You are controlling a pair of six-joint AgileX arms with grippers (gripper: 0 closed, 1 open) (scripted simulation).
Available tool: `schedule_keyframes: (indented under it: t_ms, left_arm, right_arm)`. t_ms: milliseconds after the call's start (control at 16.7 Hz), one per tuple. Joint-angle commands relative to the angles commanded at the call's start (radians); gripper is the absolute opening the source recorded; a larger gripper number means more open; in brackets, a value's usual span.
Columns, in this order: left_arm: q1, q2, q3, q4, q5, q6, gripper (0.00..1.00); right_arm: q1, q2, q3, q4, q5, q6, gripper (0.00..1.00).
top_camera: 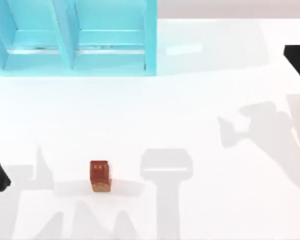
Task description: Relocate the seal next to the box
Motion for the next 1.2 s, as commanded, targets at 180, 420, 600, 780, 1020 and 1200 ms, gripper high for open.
schedule_keyframes:
  t_ms: [180, 420, 600, 780, 1020, 1200]
  left_arm:
    - [0.000, 0.000, 0.000, 0.000, 0.000, 0.000, 1.00]
    - [0.000, 0.000, 0.000, 0.000, 0.000, 0.000, 1.00]
    - [0.000, 0.000, 0.000, 0.000, 0.000, 0.000, 1.00]
    - [0.000, 0.000, 0.000, 0.000, 0.000, 0.000, 1.00]
    - [0.000, 0.000, 0.000, 0.000, 0.000, 0.000, 1.00]
    - [0.000, 0.000, 0.000, 0.000, 0.000, 0.000, 1.00]
  right_arm:
    - [0.126, 0.272, 0.321, -0.188, -0.018, 0.096, 1.00]
    - [0.280, 0.647, 0.746, -0.438, -0.023, 0.234, 1.00]
    - [0.376, 0.919, 1.045, -0.612, -0.012, 0.338, 1.00]
    - [0.452, 1.168, 1.313, -0.768, 0.010, 0.435, 1.00]
    - [0.521, 1.446, 1.606, -0.937, 0.051, 0.545, 1.00]
    - [0.554, 1.611, 1.778, -1.035, 0.084, 0.610, 1.00]
